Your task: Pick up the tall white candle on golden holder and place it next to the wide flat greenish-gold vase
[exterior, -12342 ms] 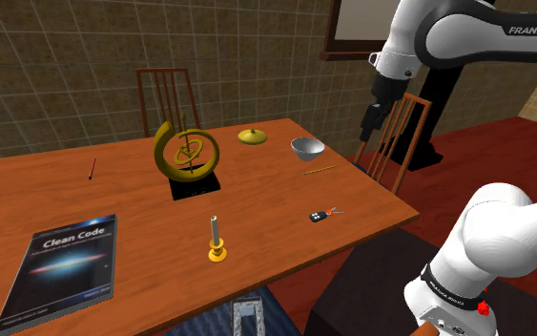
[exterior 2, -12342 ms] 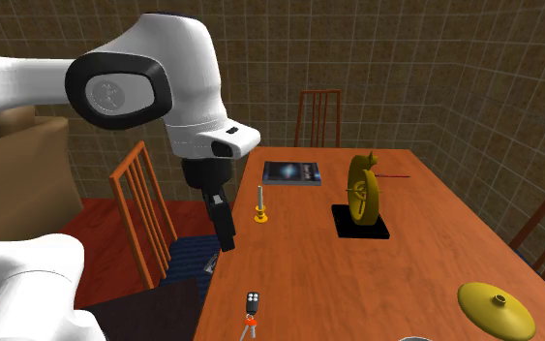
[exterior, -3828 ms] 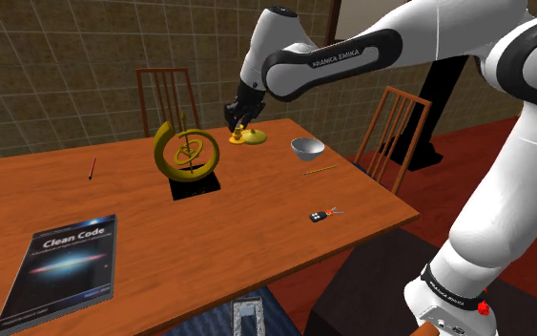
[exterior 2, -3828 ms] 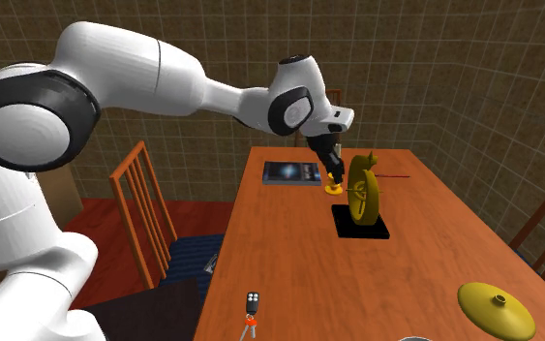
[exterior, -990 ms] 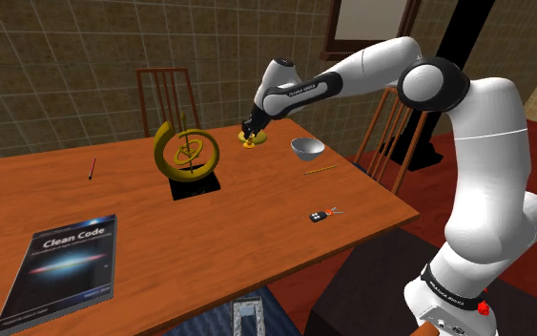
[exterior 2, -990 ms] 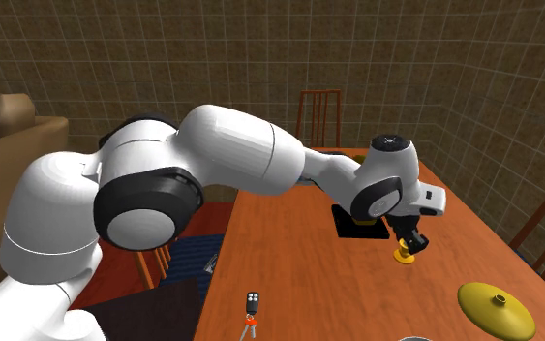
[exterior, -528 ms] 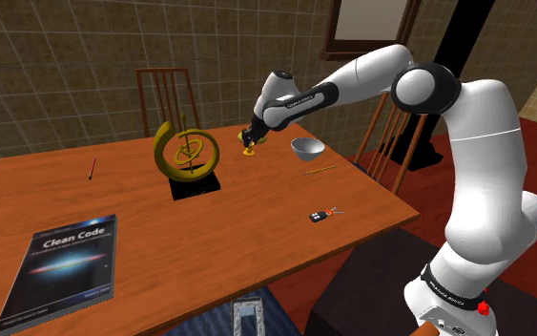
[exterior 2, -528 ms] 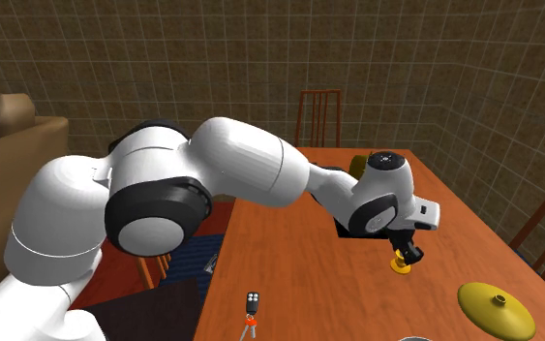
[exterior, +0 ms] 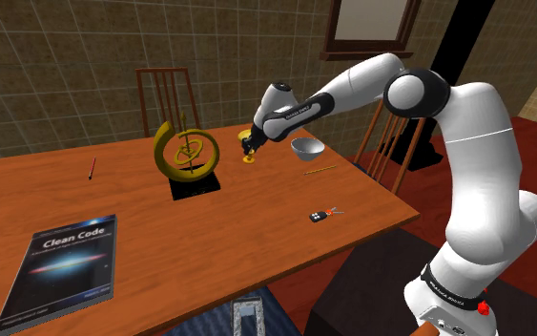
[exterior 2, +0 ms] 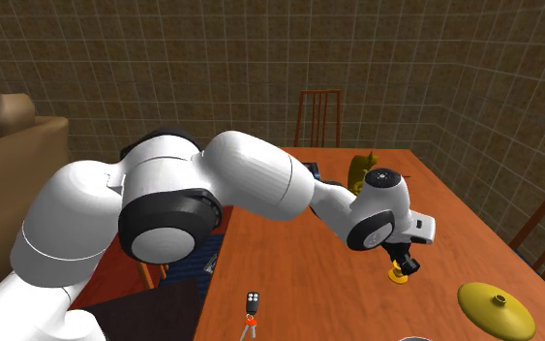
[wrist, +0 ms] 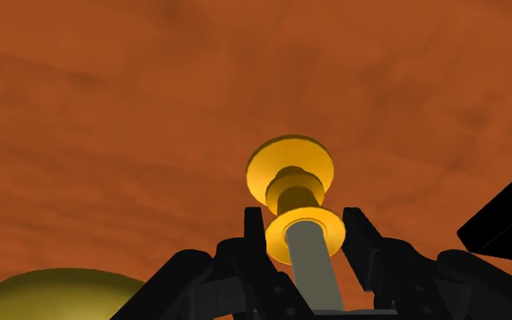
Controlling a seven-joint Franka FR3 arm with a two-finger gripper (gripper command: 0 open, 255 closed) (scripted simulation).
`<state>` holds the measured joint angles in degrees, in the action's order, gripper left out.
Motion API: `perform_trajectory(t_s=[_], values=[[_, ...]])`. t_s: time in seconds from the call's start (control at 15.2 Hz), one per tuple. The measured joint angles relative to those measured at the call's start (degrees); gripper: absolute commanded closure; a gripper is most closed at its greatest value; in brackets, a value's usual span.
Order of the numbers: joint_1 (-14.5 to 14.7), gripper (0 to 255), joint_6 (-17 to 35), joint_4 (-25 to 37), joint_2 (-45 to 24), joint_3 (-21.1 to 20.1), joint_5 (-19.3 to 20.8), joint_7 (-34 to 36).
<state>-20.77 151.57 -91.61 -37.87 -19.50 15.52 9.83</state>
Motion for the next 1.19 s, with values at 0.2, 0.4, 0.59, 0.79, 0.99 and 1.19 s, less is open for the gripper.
perform_trajectory(t_s=[0.2,0.4,0.59,0.79,0.99,1.19], values=[[0.0,255,0.2,0.1,-0.2,0.1,0.0,0.0],[0.0,0,0.2,0.1,-0.2,0.1,0.1,0.0],[0.0,0,0.2,0.1,-0.2,0.1,0.1,0.0],[0.0,0,0.2,0.1,-0.2,0.1,0.1,0.0],[-1.5,0,-0.9,-3.0,3.9,-1.2,-1.1,-0.6],[-2.4,0,-1.8,-4.6,6.5,-2.0,-1.9,-1.0]])
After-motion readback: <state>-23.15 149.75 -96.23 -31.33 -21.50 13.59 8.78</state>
